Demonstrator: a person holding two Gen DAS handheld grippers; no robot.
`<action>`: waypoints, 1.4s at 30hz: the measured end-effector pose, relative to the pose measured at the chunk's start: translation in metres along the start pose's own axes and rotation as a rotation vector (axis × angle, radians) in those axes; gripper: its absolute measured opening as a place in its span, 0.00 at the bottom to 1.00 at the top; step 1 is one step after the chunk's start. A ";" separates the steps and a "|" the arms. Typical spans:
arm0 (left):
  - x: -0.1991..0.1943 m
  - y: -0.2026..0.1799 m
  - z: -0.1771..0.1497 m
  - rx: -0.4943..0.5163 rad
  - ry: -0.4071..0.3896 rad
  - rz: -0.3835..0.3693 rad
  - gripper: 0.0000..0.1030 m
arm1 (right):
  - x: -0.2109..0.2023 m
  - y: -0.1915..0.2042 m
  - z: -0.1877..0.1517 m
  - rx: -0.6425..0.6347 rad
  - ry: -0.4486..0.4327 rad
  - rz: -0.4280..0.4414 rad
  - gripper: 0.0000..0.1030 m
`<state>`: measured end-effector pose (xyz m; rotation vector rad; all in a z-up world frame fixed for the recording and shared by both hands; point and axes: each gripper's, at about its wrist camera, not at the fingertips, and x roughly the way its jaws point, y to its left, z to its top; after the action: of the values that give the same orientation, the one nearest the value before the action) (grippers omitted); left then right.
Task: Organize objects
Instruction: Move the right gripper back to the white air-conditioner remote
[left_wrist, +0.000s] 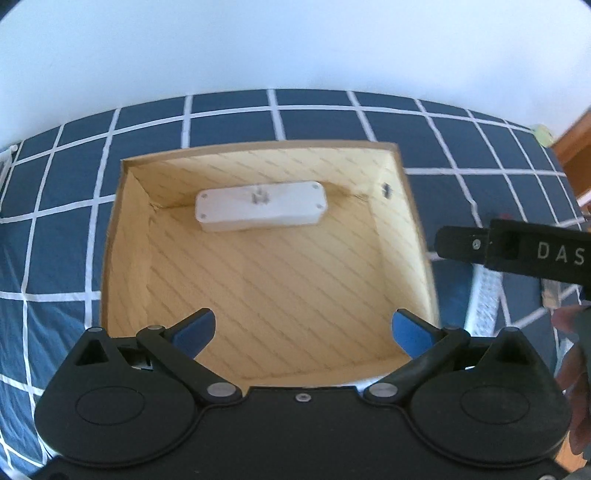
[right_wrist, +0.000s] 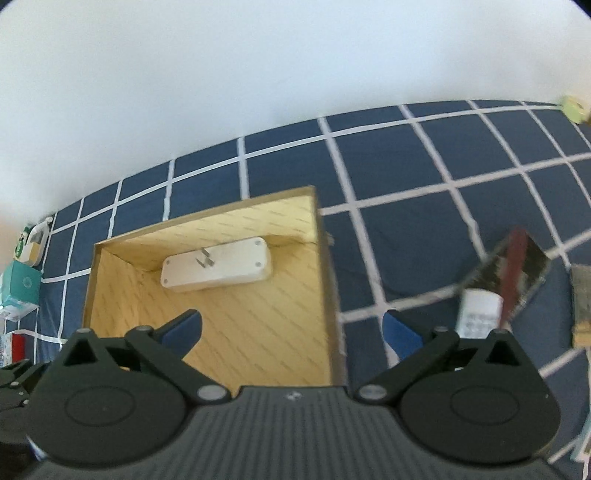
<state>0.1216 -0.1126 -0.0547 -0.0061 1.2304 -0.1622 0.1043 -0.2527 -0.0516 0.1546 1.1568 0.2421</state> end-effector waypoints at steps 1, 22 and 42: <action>-0.002 -0.006 -0.004 0.010 -0.001 -0.005 1.00 | -0.007 -0.005 -0.005 0.009 -0.007 -0.003 1.00; -0.003 -0.122 -0.090 0.103 0.049 -0.053 1.00 | -0.080 -0.122 -0.093 0.104 -0.010 -0.102 1.00; 0.067 -0.211 -0.149 -0.118 0.133 0.004 1.00 | -0.045 -0.236 -0.112 -0.097 0.167 -0.049 1.00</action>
<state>-0.0221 -0.3176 -0.1484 -0.0965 1.3709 -0.0868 0.0099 -0.4923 -0.1136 0.0209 1.3104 0.2715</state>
